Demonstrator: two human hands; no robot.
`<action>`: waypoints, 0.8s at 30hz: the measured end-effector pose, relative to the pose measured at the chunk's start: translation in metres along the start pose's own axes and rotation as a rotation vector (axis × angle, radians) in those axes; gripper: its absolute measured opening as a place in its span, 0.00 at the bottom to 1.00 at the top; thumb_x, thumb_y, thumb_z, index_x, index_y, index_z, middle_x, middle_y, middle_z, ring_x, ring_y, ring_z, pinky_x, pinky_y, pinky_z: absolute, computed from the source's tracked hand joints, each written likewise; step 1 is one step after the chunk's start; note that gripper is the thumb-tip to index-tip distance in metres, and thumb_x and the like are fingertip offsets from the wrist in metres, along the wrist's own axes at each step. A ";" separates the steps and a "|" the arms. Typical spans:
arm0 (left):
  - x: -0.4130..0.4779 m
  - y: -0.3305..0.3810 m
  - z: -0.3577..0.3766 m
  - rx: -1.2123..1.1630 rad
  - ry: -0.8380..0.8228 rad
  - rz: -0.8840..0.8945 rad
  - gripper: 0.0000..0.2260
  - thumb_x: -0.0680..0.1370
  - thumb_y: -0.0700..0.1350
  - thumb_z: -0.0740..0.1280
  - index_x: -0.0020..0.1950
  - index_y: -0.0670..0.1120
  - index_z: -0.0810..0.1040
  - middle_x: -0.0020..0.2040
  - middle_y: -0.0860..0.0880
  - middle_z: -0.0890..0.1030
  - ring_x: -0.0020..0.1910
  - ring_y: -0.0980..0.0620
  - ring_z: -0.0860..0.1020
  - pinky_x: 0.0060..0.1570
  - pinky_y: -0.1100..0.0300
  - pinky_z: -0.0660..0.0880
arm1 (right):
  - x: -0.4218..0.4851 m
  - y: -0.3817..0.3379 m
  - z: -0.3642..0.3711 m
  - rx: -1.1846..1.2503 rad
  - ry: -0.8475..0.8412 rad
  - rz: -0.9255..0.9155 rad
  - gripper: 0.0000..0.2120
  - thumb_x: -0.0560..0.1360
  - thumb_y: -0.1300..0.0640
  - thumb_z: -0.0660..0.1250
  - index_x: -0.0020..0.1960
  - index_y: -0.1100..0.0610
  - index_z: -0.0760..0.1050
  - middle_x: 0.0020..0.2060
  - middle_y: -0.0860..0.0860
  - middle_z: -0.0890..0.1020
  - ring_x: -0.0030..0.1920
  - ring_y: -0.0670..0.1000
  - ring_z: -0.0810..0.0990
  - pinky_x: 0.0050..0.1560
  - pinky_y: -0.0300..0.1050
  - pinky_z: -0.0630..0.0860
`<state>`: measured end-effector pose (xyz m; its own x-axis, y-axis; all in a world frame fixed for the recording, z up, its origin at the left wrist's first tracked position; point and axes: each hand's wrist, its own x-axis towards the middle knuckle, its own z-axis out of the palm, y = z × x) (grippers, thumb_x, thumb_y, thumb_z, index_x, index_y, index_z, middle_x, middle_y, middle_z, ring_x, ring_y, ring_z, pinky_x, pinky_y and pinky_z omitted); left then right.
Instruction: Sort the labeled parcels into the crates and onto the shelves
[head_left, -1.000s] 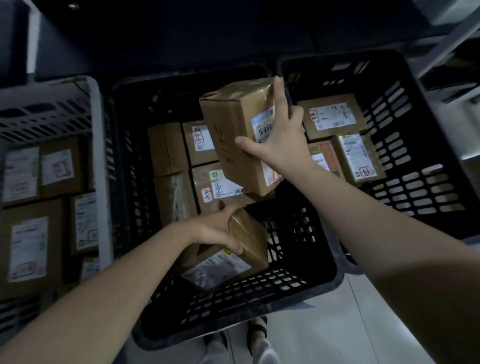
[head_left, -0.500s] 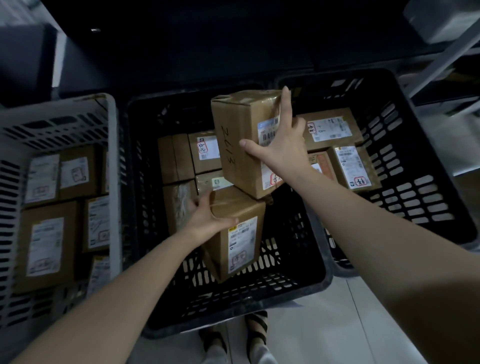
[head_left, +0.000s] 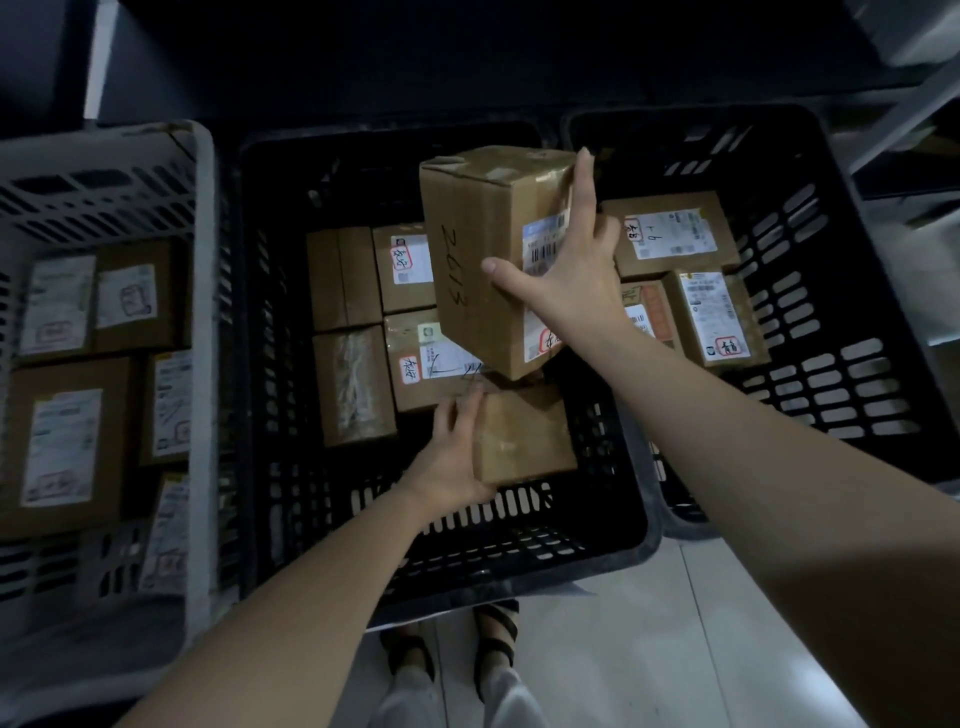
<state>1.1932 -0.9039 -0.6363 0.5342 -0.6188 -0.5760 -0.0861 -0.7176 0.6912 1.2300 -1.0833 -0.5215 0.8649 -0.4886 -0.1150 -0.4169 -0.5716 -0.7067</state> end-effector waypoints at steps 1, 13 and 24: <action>-0.002 -0.003 -0.002 0.048 -0.013 0.009 0.54 0.66 0.41 0.77 0.75 0.59 0.40 0.73 0.51 0.44 0.62 0.46 0.69 0.54 0.59 0.75 | -0.001 0.001 0.001 -0.011 -0.004 -0.004 0.56 0.68 0.39 0.73 0.77 0.44 0.34 0.71 0.64 0.56 0.58 0.61 0.74 0.50 0.46 0.68; -0.011 -0.001 0.013 0.027 -0.080 0.020 0.52 0.65 0.47 0.78 0.76 0.57 0.44 0.72 0.55 0.47 0.62 0.48 0.68 0.57 0.61 0.70 | -0.013 0.008 0.009 -0.024 -0.057 -0.067 0.56 0.67 0.42 0.75 0.77 0.44 0.35 0.68 0.59 0.59 0.61 0.59 0.71 0.50 0.46 0.69; 0.019 0.007 -0.033 -0.270 0.004 -0.184 0.56 0.55 0.64 0.74 0.76 0.57 0.50 0.74 0.48 0.62 0.71 0.48 0.65 0.69 0.48 0.64 | -0.003 0.004 0.012 0.011 -0.004 -0.087 0.55 0.68 0.43 0.75 0.78 0.47 0.36 0.69 0.61 0.58 0.64 0.60 0.69 0.53 0.45 0.65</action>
<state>1.2306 -0.9099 -0.6276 0.5233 -0.4850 -0.7007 0.2385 -0.7060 0.6668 1.2293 -1.0768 -0.5323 0.8989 -0.4345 -0.0558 -0.3370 -0.6044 -0.7219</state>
